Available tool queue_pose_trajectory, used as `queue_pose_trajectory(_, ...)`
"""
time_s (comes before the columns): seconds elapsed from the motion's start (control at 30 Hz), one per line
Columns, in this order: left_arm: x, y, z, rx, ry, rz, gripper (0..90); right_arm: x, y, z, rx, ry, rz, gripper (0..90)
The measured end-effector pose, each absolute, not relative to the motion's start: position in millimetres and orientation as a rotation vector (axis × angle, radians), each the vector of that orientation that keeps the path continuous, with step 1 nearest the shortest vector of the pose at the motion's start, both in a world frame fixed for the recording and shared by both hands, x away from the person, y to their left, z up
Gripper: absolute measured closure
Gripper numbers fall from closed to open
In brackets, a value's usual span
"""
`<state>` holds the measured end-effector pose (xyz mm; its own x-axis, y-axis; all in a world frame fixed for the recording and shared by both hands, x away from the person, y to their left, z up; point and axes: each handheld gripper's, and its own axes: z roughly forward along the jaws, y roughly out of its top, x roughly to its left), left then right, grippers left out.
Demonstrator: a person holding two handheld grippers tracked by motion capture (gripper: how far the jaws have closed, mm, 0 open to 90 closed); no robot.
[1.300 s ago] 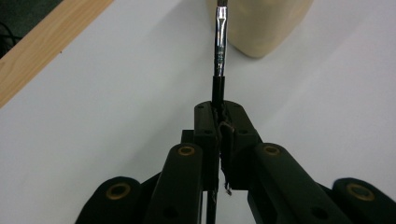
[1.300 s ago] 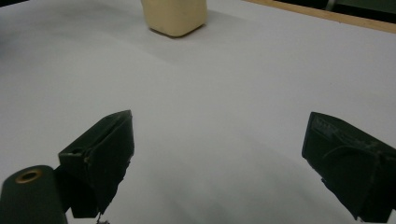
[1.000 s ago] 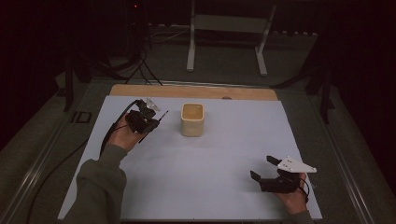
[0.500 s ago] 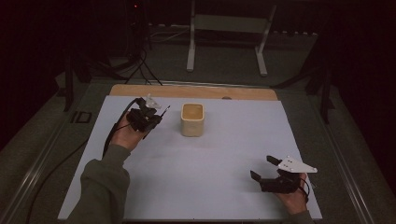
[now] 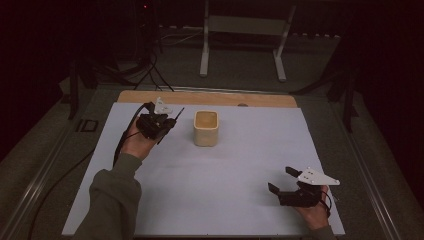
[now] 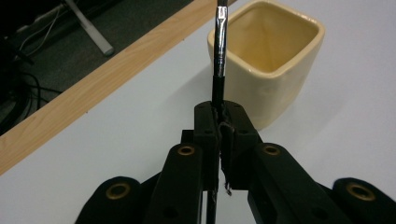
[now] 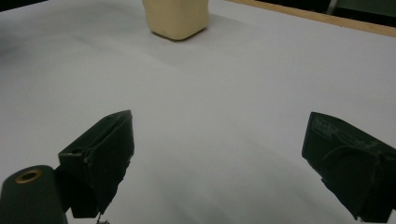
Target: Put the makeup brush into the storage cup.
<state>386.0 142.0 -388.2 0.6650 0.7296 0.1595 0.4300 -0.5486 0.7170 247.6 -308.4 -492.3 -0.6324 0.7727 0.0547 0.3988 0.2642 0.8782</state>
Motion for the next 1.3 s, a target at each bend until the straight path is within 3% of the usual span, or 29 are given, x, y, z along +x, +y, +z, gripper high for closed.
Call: queue_pose_trajectory(1.3, 392.2, 137.8, -381.3, 2.029, 0.857, 0.571, 86.8, 247.7, -308.5, -492.3, 1.064, 2.156, 1.322, 9.0)
